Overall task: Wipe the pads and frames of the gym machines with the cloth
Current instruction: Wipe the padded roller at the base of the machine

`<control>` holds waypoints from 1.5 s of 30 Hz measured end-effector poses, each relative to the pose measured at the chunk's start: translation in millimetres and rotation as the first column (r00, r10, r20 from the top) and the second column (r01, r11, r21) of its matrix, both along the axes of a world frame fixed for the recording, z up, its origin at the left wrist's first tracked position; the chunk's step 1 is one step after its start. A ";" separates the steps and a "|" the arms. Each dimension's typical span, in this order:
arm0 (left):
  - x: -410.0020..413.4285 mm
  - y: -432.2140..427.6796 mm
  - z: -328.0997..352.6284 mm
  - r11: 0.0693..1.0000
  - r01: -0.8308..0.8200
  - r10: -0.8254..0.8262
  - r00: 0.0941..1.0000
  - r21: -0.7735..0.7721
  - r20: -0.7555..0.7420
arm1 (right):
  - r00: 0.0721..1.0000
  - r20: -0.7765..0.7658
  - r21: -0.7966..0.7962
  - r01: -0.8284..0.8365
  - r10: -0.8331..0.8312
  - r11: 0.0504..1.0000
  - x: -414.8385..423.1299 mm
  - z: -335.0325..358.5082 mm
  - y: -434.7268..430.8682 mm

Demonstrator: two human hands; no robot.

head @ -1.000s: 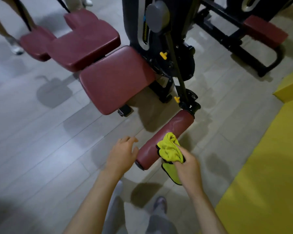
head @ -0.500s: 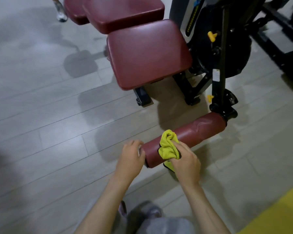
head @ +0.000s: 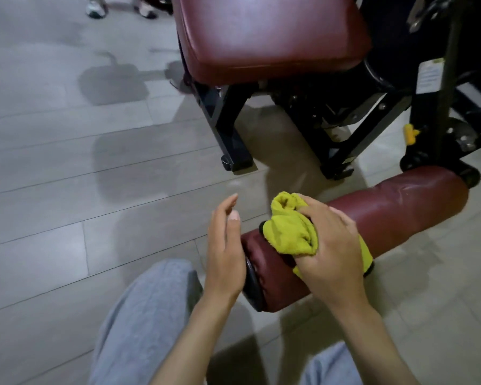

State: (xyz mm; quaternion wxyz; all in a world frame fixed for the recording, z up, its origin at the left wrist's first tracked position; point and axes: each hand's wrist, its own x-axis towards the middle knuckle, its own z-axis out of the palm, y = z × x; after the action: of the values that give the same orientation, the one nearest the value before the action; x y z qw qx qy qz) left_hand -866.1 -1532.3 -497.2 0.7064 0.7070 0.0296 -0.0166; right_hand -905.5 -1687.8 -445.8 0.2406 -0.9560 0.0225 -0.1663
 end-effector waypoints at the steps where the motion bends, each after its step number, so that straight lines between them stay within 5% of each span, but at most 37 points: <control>1: -0.8 -2.5 -4.7 0.998 -0.022 0.024 0.999 -0.056 0.030 | 1.000 0.018 0.008 0.001 -0.001 1.000 -1.6 -2.6 0.0; 4: -1.6 -7.6 -12.1 0.987 -0.111 0.125 0.984 -0.113 0.125 | 0.996 0.084 0.009 0.009 -0.010 1.000 0.5 -7.7 3.0; 8: -6.5 -6.2 -4.8 0.965 -0.261 0.254 0.940 0.002 0.227 | 0.994 0.112 0.020 0.018 -0.021 1.000 -9.2 -5.6 20.9; 14: -9.2 7.5 -3.5 0.968 -0.218 0.186 0.954 0.120 0.234 | 0.985 0.118 -0.039 -0.120 0.123 0.992 -25.2 -3.5 53.2; 20: -10.7 -4.8 21.5 0.978 -0.134 0.098 0.972 0.161 0.214 | 0.977 0.030 -0.026 0.211 -0.210 0.977 10.3 10.7 -56.8; 23: -12.1 -18.9 32.9 0.989 -0.104 0.079 0.972 0.104 0.221 | 0.962 0.036 -0.025 0.271 -0.270 0.962 9.6 8.5 -46.2; 30: -11.6 -19.5 22.9 0.974 -0.222 0.227 0.950 -0.049 0.217 | 0.989 0.112 0.081 -0.101 0.092 0.992 -16.6 -7.2 35.7; 34: -9.9 -21.7 29.9 0.971 -0.199 0.155 0.946 0.131 0.283 | 0.994 0.094 -0.002 -0.047 0.047 0.999 -1.3 0.2 -29.1; 41: -7.0 -30.5 37.6 0.829 -0.089 -0.119 0.936 0.553 0.330 | 0.902 -0.044 0.103 0.432 -0.429 0.896 31.5 11.0 -141.0; 45: -7.5 -32.6 36.4 0.685 -0.096 -0.218 0.919 0.723 0.328 | 0.922 0.082 0.009 0.380 -0.379 0.925 26.4 4.2 -94.3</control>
State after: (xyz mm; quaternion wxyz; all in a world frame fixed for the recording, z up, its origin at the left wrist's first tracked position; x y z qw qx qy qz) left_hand -873.6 -1564.9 -460.8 0.3587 0.9173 -0.1310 0.1128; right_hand -879.1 -1782.2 -441.6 0.2011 -0.9268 0.1965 -0.2489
